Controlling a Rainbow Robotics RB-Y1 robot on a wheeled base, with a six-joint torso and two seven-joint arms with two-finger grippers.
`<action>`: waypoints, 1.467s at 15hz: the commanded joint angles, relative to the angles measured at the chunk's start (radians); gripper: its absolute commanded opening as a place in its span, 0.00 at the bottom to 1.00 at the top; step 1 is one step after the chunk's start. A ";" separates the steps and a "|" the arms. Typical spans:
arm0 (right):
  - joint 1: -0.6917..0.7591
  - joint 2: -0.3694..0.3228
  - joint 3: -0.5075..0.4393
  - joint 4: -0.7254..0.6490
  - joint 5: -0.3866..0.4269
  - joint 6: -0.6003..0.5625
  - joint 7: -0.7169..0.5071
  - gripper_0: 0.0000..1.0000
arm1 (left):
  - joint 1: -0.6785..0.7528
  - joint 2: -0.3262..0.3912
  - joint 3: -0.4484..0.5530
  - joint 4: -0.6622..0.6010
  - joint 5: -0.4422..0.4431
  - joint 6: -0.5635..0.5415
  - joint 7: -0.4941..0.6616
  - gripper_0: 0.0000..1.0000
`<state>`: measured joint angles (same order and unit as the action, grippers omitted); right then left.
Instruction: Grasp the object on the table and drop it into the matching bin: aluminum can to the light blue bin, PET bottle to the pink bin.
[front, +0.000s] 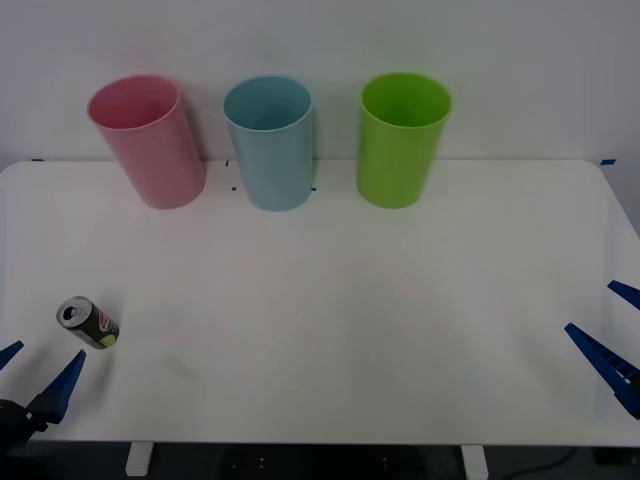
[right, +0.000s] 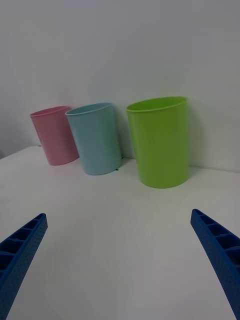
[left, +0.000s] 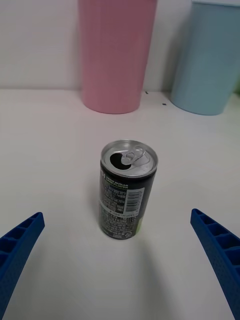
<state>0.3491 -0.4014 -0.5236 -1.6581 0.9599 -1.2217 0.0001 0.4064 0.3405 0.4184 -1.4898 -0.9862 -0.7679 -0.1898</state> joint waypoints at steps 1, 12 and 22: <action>0.000 0.000 0.000 0.000 0.000 0.000 0.000 1.00 | -0.044 -0.012 -0.006 0.040 -0.022 -0.001 -0.027 1.00; 0.000 0.000 0.000 0.000 0.000 0.000 0.000 1.00 | -0.201 -0.055 -0.007 0.174 -0.098 0.042 -0.096 1.00; 0.000 0.000 0.000 0.000 0.000 0.000 0.000 1.00 | -0.305 -0.055 -0.024 0.267 -0.114 0.067 -0.099 1.00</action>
<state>0.3491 -0.4014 -0.5236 -1.6580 0.9599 -1.2217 0.0000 0.1030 0.2853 0.3955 -1.2235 -1.0999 -0.7033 -0.2883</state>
